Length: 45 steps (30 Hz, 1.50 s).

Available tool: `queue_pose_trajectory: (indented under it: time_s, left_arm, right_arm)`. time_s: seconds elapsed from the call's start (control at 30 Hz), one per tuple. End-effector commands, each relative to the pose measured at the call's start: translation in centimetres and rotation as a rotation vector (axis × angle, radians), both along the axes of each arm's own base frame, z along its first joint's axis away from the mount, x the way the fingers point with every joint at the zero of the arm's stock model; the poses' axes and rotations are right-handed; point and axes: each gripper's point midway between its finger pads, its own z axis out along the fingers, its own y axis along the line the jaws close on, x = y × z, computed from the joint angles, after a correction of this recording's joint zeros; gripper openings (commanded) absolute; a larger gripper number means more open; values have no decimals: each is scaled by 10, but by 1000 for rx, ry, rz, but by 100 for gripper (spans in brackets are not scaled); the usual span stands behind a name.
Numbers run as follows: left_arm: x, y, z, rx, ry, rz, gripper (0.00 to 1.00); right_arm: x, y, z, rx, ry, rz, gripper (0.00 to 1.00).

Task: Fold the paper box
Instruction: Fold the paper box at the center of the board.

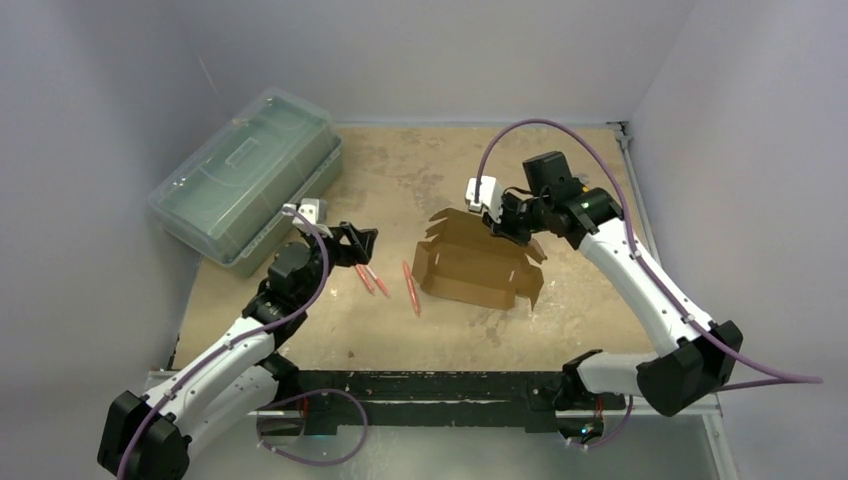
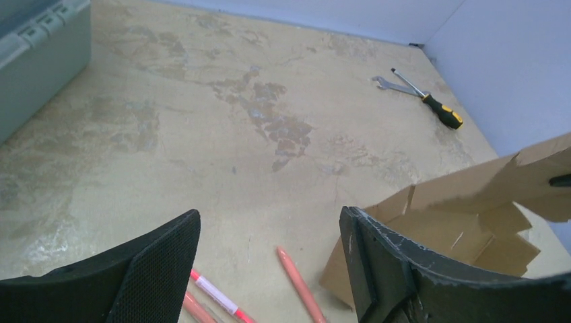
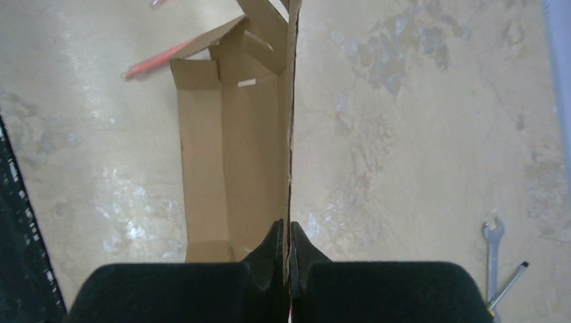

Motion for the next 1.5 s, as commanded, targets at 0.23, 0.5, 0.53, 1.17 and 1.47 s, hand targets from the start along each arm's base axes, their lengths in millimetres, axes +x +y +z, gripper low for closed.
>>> queue_pose_trajectory:
  time_s: [0.23, 0.5, 0.53, 1.17, 1.47]
  left_arm:
    - [-2, -9, -14, -41, 47, -34, 76]
    - [-9, -41, -27, -50, 87, -207, 76]
    - [-11, -44, -30, -54, 99, -224, 76]
    - [-30, -65, -84, -129, 320, -326, 75]
    - [-18, -64, -89, -81, 302, -304, 76]
  right_arm:
    - [-7, -4, 3, 2, -108, 66, 0]
    - [-31, -1, -33, 6, 11, 124, 0]
    - [-33, 0, -34, 9, 27, 127, 0]
    - [32, 0, 24, 8, -206, -22, 0]
    - [43, -9, 12, -32, -322, -30, 0]
